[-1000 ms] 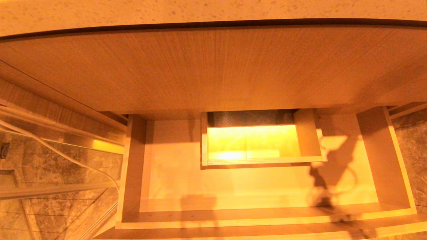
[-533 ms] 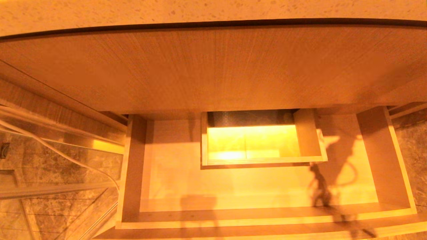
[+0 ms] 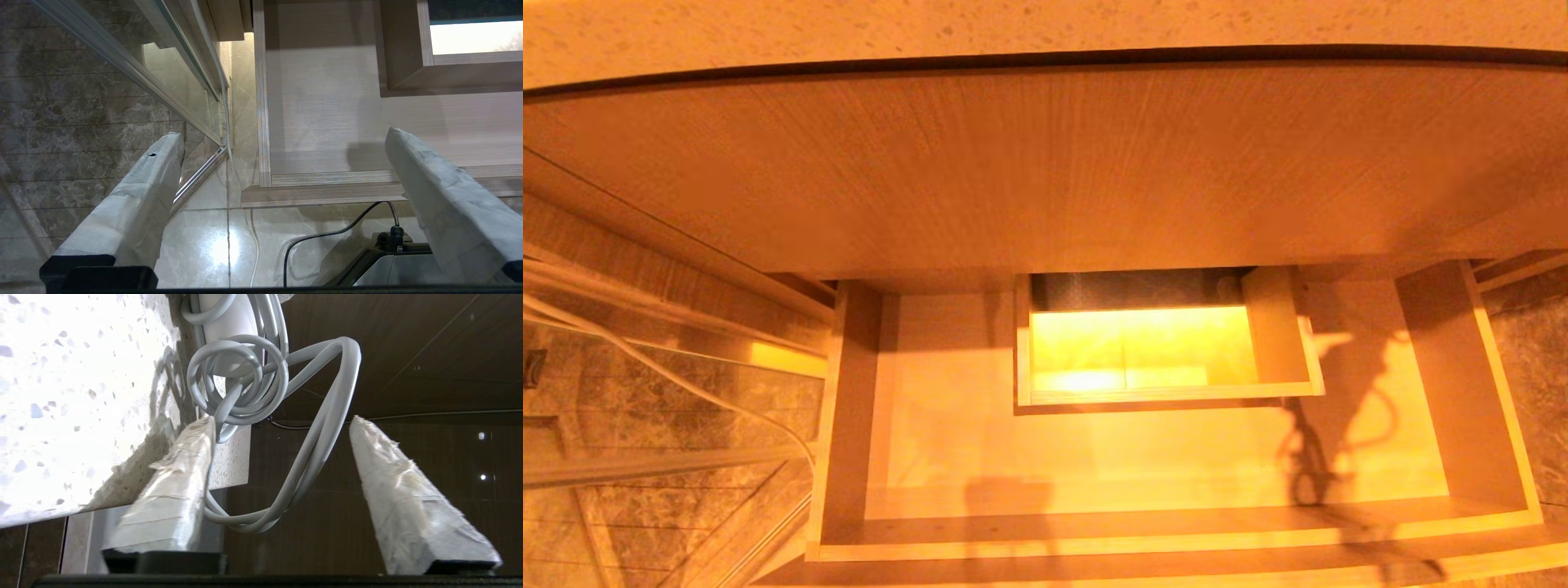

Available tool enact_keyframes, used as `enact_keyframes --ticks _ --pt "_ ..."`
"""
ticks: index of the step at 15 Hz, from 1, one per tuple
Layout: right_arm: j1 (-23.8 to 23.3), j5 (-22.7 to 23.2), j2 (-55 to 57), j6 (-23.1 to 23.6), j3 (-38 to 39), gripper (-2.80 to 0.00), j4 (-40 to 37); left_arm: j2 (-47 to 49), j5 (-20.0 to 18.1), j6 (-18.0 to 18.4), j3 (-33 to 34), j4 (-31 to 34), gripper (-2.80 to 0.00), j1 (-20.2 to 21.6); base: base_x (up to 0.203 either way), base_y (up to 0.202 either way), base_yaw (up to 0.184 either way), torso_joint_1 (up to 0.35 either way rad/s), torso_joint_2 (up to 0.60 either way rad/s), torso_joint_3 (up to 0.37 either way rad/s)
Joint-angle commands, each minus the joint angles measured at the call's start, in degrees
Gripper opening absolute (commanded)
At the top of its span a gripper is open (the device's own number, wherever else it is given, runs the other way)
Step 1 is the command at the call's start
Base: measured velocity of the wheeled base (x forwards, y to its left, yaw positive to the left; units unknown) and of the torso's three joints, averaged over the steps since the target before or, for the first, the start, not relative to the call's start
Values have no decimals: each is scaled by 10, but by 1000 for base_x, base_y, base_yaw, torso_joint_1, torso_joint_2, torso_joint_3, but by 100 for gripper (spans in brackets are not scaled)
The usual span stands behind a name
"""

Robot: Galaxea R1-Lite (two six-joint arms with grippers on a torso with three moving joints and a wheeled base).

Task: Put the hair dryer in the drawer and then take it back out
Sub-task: Pick up the hairdryer

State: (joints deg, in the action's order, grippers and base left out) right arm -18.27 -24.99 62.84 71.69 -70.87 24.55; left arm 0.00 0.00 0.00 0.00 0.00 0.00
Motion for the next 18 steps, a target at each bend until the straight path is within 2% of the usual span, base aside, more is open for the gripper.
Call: enact_keyframes --ticks 1,11,18 --pt "0 -1 -1 4 2 -280 1 0 0 0 0 0 0 0 0 0 0 0 0 0" --pt "0 0 -39 6 6 -280 0 0 0 0 0 0 0 0 0 0 0 0 0 0" --pt "0 5 -141 9 9 -280 -38 0 0 0 0 0 0 0 0 0 0 0 0 0"
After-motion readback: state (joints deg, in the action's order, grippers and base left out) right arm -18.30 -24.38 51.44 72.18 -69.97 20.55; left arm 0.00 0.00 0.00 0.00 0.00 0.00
